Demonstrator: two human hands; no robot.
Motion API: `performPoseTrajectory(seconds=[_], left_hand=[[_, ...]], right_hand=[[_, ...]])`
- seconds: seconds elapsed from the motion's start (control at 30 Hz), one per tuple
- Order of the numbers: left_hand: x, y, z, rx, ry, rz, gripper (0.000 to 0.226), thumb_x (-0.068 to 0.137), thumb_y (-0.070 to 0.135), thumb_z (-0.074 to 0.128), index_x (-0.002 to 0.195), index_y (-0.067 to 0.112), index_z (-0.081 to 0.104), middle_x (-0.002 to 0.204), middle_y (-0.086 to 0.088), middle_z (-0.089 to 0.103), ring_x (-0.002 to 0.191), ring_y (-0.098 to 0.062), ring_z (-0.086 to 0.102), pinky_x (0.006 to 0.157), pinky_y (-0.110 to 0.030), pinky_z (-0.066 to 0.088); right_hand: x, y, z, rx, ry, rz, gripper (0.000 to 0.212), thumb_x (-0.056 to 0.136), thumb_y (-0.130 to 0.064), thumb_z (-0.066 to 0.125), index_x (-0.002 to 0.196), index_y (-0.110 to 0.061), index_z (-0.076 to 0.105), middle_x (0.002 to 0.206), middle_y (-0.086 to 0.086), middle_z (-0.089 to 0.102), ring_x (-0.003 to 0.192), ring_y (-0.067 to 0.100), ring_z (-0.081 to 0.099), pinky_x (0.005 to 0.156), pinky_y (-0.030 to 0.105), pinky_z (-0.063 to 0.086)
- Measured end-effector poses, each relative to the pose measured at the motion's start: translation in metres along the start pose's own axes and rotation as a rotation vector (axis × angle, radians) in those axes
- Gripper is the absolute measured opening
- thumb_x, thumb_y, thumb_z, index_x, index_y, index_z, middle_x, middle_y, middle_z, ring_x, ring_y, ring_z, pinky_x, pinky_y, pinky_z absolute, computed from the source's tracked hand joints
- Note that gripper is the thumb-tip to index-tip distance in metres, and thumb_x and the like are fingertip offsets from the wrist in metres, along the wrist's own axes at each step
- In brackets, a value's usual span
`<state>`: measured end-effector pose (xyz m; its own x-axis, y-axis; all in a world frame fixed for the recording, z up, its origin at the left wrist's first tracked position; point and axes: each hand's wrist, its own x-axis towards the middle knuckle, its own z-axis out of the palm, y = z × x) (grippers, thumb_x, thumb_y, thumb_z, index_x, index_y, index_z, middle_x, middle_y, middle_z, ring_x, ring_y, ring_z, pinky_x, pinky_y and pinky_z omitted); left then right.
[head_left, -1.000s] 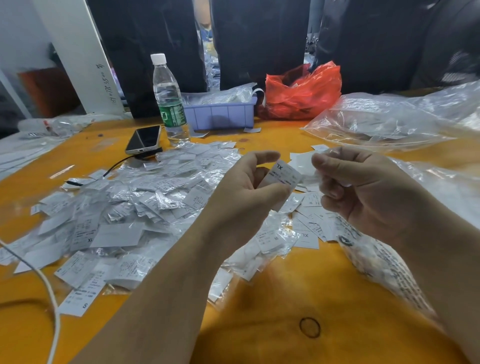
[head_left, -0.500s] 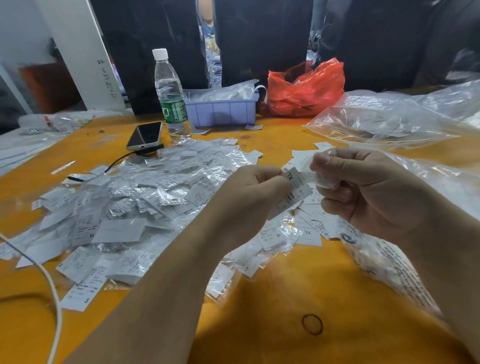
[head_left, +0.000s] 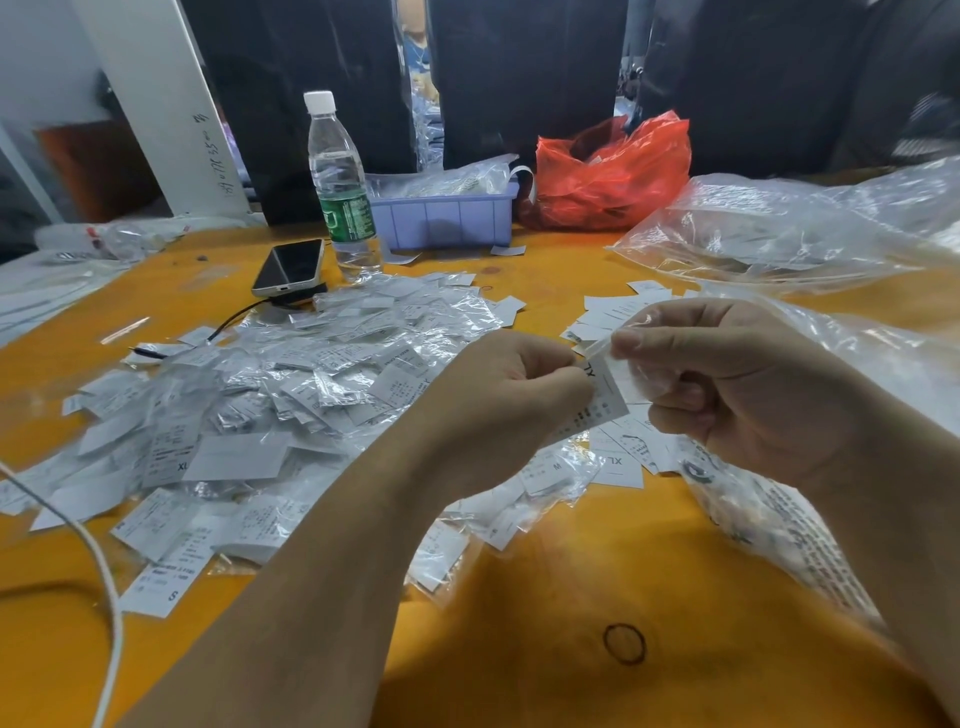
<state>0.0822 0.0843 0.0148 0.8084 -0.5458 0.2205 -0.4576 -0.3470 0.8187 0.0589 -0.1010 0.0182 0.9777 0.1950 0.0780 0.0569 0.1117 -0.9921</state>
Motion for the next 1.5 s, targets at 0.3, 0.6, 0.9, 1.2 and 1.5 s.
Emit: performPoseTrajectory(seconds=[0.3,0.6,0.9,1.2,1.5], left_hand=[[0.0001,0.0002,-0.0010,0.042,-0.024,-0.019,0.042,0.074,0.032,0.046,0.079,-0.005,0.066,0.071,-0.019,0.050,0.062,-0.016,0.041,0.057,-0.029,0.032],[-0.0003,0.0018,-0.0019,0.035,-0.025,-0.039,0.041,0.073,0.032,0.046,0.075,-0.006,0.062,0.062,-0.007,0.040,0.058,-0.017,0.035,0.052,-0.027,0.028],[-0.0012,0.0019,-0.0020,-0.006,-0.039,-0.066,0.035,0.073,0.031,0.047,0.068,0.000,0.062,0.060,-0.003,0.044,0.060,-0.017,0.039,0.059,-0.033,0.031],[0.0003,-0.0041,-0.0052,-0.112,0.002,-0.050,0.024,0.082,0.033,0.057,0.078,0.013,0.070,0.057,0.014,0.055,0.051,-0.001,0.044,0.049,-0.013,0.034],[0.0004,-0.0075,-0.0095,-0.263,0.041,-0.016,0.039,0.076,0.031,0.072,0.111,0.019,0.062,0.066,0.005,0.059,0.053,0.001,0.052,0.049,-0.010,0.038]], right_hand=[[-0.0006,-0.0025,-0.0004,-0.047,0.043,-0.012,0.019,0.060,-0.019,0.075,0.056,-0.014,0.058,0.054,0.003,0.027,0.047,0.012,0.018,0.043,0.021,0.013],[-0.0013,-0.0030,-0.0002,-0.089,-0.023,-0.020,0.019,0.061,-0.021,0.075,0.050,-0.018,0.060,0.051,0.001,0.029,0.047,0.013,0.016,0.040,0.018,0.017],[0.0020,0.0015,-0.0025,-0.127,-0.049,-0.031,0.019,0.057,-0.024,0.081,0.069,-0.012,0.073,0.048,-0.001,0.039,0.042,0.009,0.025,0.037,0.017,0.025],[0.0008,0.0013,0.0006,-0.146,-0.058,-0.047,0.016,0.058,-0.019,0.082,0.070,-0.012,0.073,0.050,-0.001,0.043,0.042,0.007,0.031,0.039,0.017,0.027],[0.0006,0.0010,0.0023,-0.167,0.014,-0.057,0.022,0.055,-0.029,0.079,0.070,-0.014,0.076,0.074,0.011,0.060,0.059,0.010,0.049,0.047,0.020,0.040]])
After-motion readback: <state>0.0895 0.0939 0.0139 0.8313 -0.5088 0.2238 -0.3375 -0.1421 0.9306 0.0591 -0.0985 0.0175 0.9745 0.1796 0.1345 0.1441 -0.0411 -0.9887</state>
